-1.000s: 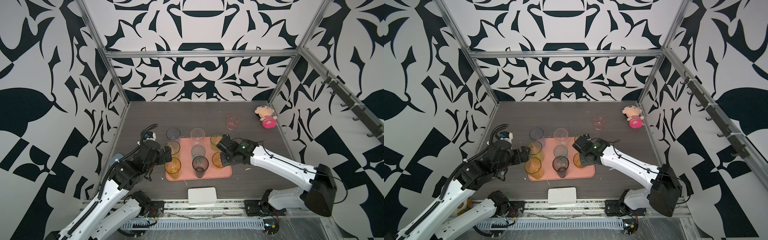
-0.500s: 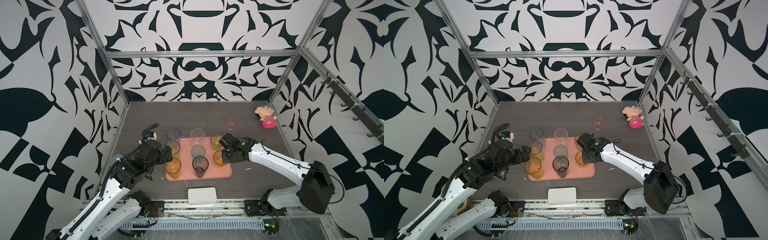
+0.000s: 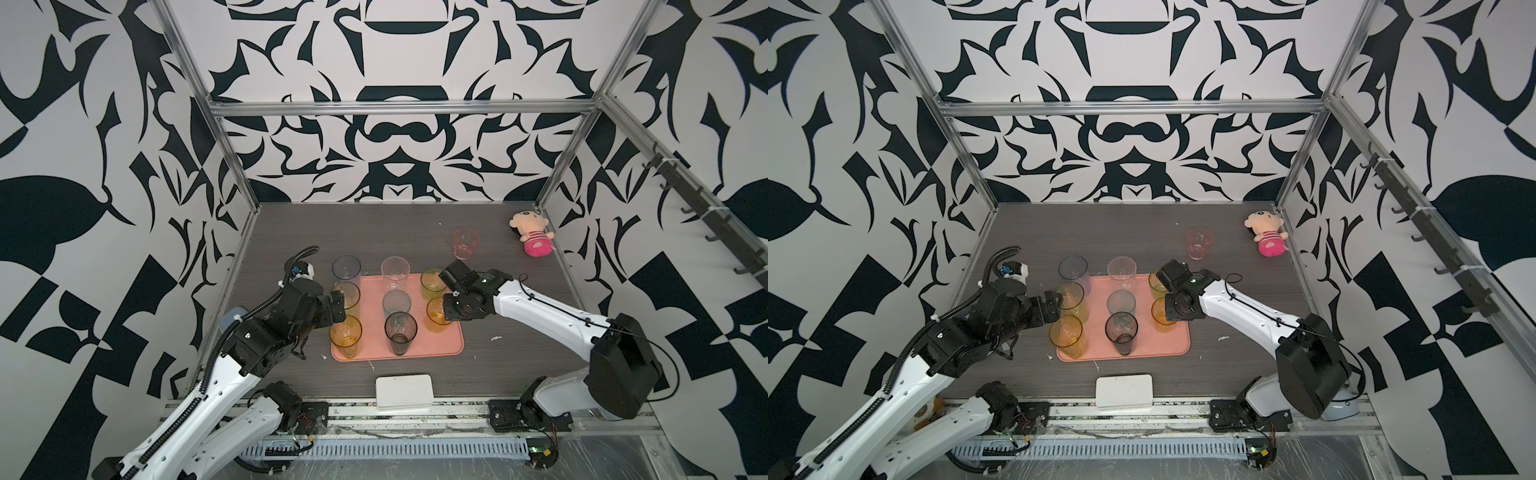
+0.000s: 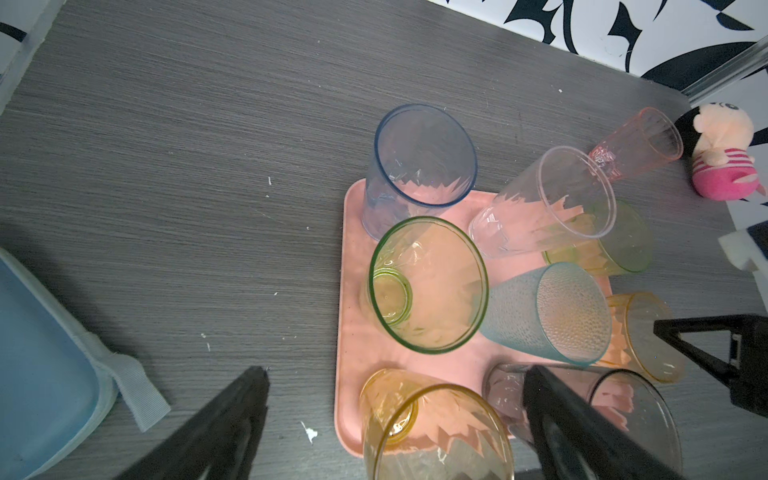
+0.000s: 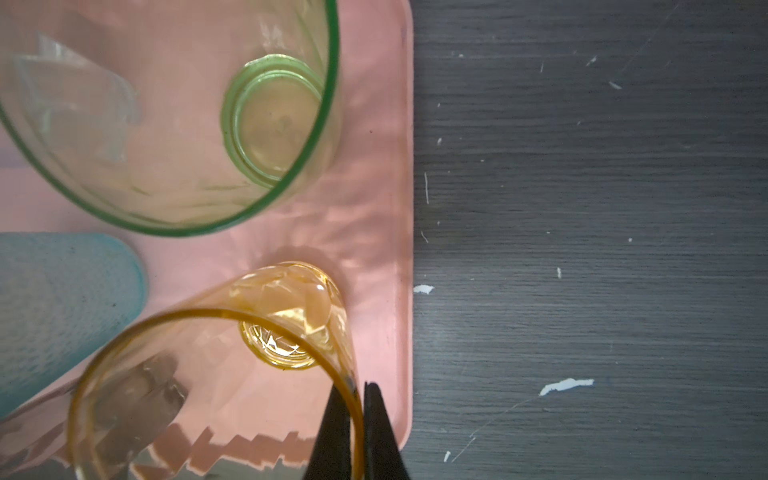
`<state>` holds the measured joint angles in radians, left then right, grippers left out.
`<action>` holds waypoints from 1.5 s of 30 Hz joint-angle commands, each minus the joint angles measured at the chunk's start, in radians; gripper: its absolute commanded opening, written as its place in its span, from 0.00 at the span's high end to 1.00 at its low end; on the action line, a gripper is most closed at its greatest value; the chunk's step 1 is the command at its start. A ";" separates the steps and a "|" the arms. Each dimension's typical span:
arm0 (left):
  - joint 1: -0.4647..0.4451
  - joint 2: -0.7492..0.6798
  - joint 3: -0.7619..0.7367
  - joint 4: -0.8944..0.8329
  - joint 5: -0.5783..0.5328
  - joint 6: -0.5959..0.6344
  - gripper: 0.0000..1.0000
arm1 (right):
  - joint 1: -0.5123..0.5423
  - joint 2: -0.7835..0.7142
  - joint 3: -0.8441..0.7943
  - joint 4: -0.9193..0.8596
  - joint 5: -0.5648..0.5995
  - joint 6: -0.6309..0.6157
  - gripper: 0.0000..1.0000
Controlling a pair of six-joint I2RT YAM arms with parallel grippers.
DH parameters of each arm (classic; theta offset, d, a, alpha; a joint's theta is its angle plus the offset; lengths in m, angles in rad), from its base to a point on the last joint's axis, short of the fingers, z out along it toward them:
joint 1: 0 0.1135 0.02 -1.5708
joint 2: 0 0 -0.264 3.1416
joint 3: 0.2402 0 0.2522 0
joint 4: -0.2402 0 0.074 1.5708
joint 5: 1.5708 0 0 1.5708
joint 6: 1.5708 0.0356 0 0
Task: Place the glasses into the tray
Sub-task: 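Lower the yellow cup onto the tray beside the green cup and open right gripper, then raise right gripper and move it over the pink cup beyond the tray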
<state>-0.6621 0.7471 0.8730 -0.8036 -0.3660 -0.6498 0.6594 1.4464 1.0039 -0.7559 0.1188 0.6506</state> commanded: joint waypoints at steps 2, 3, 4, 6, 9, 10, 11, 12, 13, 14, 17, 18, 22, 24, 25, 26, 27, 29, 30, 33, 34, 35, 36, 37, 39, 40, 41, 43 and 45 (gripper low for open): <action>0.002 0.001 -0.016 0.011 -0.014 -0.001 0.00 | -0.019 0.034 0.036 0.006 0.010 -0.012 1.00; 0.002 0.003 -0.017 0.012 -0.014 -0.001 0.00 | -0.022 0.038 0.042 0.005 0.012 -0.013 1.00; 0.002 0.004 -0.016 0.012 -0.013 0.000 0.01 | -0.025 0.044 0.046 0.004 0.012 -0.014 1.00; 0.002 0.006 -0.015 0.012 -0.014 0.000 0.00 | -0.028 0.052 0.053 0.010 0.015 -0.016 1.00; 0.002 0.003 -0.021 0.014 -0.017 0.001 0.01 | -0.035 0.067 0.067 0.010 0.015 -0.023 1.00; 0.002 0.004 -0.021 0.014 -0.020 0.001 0.01 | -0.037 0.072 0.074 0.006 0.015 -0.025 1.00; 0.002 0.005 -0.020 0.012 -0.021 0.001 0.01 | -0.038 0.076 0.079 0.004 0.020 -0.026 1.00; 0.002 0.005 -0.017 0.011 -0.022 0.003 0.00 | -0.038 0.077 0.082 0.001 0.025 -0.029 1.00; 0.002 0.006 -0.017 0.011 -0.022 0.003 0.01 | -0.039 0.078 0.085 0.000 0.025 -0.030 1.00; 0.002 0.006 -0.017 0.013 -0.022 0.004 0.00 | -0.041 0.083 0.089 -0.003 0.027 -0.032 1.00; 0.002 0.009 -0.017 0.021 -0.022 0.004 0.00 | -0.044 0.097 0.109 -0.027 0.039 -0.038 1.00; 0.002 0.012 -0.016 0.022 -0.021 0.004 0.00 | -0.044 0.099 0.113 -0.032 0.041 -0.042 1.00; 0.002 0.017 -0.014 0.021 -0.021 0.006 0.01 | -0.046 0.095 0.124 -0.044 0.053 -0.048 1.00; 0.002 0.017 -0.013 0.021 -0.021 0.007 0.01 | -0.046 0.094 0.128 -0.045 0.046 -0.054 1.00; 0.002 0.017 -0.012 0.021 -0.021 0.007 0.00 | -0.047 0.099 0.132 -0.046 0.039 -0.056 0.98; 0.002 0.017 -0.011 0.023 -0.021 0.008 0.01 | -0.048 0.103 0.138 -0.050 0.034 -0.059 0.95; 0.002 0.018 -0.009 0.023 -0.021 0.009 0.00 | -0.048 0.106 0.143 -0.049 0.030 -0.060 0.92; 0.002 0.021 -0.007 0.021 -0.021 0.010 0.00 | -0.049 0.111 0.148 -0.050 0.020 -0.062 0.88; 0.002 0.024 -0.005 0.021 -0.021 0.012 0.01 | -0.049 0.112 0.152 -0.053 0.019 -0.062 0.86; 0.002 0.026 -0.001 0.016 -0.021 0.013 0.01 | -0.049 0.112 0.167 -0.068 0.027 -0.066 0.83; 0.002 0.025 0.000 0.015 -0.021 0.013 0.01 | -0.050 0.114 0.175 -0.078 0.031 -0.066 0.82; 0.002 0.023 -0.002 0.015 -0.022 0.013 0.01 | -0.050 0.115 0.186 -0.089 0.031 -0.068 0.82; 0.002 0.023 -0.002 0.015 -0.022 0.014 0.01 | -0.049 0.116 0.197 -0.099 0.029 -0.071 0.81; 0.002 0.023 -0.002 0.015 -0.021 0.013 0.01 | -0.050 0.116 0.207 -0.107 0.028 -0.071 0.80; 0.002 0.021 0.001 0.014 -0.019 0.013 0.00 | -0.050 0.109 0.224 -0.122 0.028 -0.074 0.80; 0.002 0.020 0.002 0.012 -0.019 0.013 0.01 | -0.050 0.104 0.230 -0.129 0.028 -0.074 0.79; 0.002 0.019 0.003 0.011 -0.019 0.013 0.01 | -0.050 0.099 0.237 -0.135 0.028 -0.077 0.78; 0.002 0.016 0.004 0.008 -0.019 0.013 0.01 | -0.050 0.088 0.258 -0.157 0.033 -0.081 0.76; 0.002 0.013 0.003 0.004 -0.021 0.013 0.01 | -0.050 0.068 0.277 -0.179 0.033 -0.090 0.76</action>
<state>-0.6621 0.7731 0.8730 -0.7883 -0.3744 -0.6384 0.6121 1.5681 1.2297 -0.8749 0.1349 0.5747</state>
